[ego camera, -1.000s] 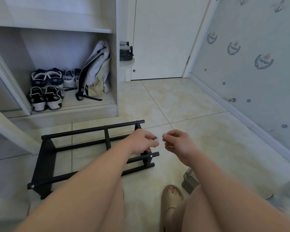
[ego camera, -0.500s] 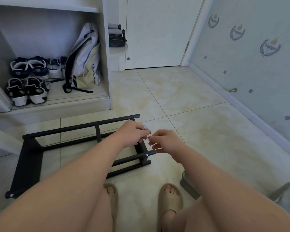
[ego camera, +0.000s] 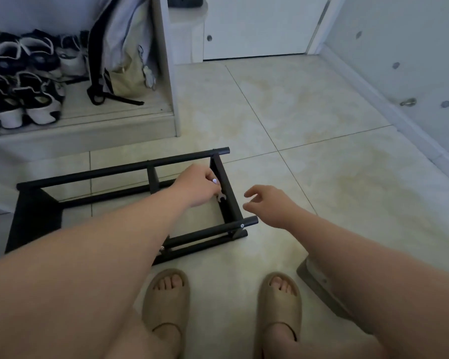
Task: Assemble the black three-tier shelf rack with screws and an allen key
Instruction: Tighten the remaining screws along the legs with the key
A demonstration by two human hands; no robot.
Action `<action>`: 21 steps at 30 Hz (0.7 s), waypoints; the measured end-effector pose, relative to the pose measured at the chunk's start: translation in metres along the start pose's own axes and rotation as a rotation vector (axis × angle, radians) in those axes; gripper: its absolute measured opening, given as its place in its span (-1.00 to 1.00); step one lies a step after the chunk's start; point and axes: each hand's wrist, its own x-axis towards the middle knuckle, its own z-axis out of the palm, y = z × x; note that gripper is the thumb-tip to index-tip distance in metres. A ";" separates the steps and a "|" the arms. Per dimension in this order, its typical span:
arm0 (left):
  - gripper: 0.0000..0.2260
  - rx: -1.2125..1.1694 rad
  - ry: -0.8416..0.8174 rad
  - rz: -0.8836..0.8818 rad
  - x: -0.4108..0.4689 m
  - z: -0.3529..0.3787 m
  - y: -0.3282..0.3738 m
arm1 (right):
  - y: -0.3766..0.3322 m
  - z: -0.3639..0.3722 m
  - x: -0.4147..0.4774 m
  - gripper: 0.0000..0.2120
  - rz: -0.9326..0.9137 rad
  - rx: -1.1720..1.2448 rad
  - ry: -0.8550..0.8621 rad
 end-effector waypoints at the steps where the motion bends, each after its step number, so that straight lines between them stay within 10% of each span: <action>1: -0.94 -0.025 -0.010 -0.049 0.010 0.001 -0.007 | 0.006 0.002 0.008 -0.64 -0.022 -0.070 -0.034; 12: -0.84 -0.238 -0.129 -0.440 0.088 0.071 -0.078 | 0.060 0.043 0.116 0.27 -0.452 -0.758 -0.270; 21: -0.78 -0.071 -0.371 -0.514 0.109 0.119 -0.107 | 0.081 0.066 0.158 0.31 -0.620 -0.828 -0.267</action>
